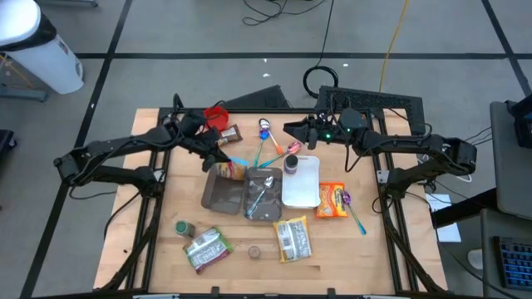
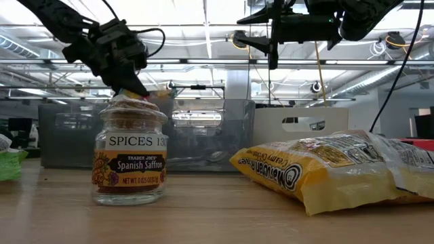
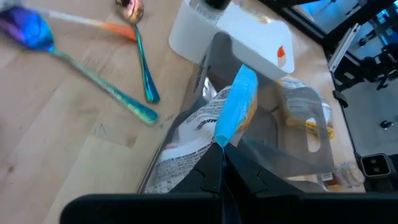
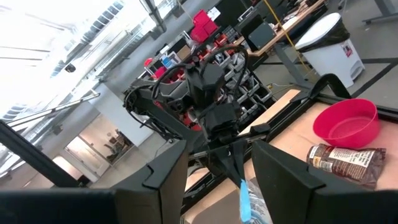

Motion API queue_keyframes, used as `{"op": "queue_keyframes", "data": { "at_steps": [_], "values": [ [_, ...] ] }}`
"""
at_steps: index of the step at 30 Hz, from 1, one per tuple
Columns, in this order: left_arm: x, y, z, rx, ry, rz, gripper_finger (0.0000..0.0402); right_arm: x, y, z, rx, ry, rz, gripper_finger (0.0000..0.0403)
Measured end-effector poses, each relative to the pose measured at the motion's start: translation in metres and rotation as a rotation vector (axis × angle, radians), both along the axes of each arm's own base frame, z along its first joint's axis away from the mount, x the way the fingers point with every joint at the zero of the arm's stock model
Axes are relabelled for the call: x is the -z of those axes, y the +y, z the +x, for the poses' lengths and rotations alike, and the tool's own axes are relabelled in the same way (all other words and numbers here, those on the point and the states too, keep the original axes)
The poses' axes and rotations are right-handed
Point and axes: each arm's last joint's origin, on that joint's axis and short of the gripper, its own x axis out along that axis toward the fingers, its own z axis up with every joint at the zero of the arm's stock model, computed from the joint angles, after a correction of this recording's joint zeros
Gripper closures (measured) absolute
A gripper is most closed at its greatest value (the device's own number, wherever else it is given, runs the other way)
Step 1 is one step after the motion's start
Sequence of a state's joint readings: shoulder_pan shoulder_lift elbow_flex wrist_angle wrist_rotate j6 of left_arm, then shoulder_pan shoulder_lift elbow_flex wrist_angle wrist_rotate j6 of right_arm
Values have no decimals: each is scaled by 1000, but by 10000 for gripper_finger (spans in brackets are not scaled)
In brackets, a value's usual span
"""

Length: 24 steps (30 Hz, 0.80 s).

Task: Pick & Place Food Item
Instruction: Put the blue pack into the left gray bin

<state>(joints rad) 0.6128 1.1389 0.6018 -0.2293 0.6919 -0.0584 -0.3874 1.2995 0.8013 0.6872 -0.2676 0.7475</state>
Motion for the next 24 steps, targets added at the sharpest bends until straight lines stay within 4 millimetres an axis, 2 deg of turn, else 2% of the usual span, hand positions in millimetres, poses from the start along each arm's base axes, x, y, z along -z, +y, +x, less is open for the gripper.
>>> {"op": "queue_keyframes", "data": {
  "at_steps": [6,24],
  "values": [
    [7,-1,-2,-14,20,-17,396,0,0,0,0,0,0,232],
    [5,0,-1,-47,3,-9,383,0,0,0,-2,0,0,232]
  ]
}}
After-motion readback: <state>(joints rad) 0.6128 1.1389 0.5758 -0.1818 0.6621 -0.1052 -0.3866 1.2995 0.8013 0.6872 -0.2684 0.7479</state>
